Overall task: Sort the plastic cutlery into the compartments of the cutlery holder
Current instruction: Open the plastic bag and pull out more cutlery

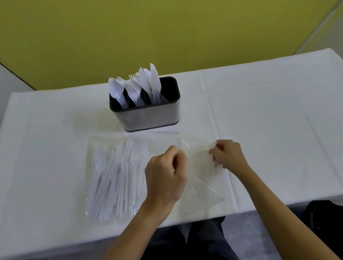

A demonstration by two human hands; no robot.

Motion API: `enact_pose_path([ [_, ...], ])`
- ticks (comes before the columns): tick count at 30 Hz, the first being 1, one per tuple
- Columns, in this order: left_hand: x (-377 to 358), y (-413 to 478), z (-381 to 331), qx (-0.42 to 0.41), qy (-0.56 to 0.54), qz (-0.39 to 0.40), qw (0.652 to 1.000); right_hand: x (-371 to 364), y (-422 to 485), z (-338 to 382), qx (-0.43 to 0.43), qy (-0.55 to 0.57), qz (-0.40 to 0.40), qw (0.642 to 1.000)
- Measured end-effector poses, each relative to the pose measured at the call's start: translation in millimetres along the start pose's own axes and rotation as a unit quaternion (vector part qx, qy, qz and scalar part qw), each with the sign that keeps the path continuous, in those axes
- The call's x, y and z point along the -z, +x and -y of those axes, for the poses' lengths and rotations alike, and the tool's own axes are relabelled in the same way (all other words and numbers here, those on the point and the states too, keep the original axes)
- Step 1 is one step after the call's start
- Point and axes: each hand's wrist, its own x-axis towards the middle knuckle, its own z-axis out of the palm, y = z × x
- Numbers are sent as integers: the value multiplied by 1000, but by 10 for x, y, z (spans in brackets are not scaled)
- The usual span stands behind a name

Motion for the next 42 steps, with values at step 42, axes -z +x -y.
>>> enact_pose_path([
  [42, 870, -218, 1606, 295, 203, -177, 917, -227, -170, 2, -118, 357, 231, 898],
])
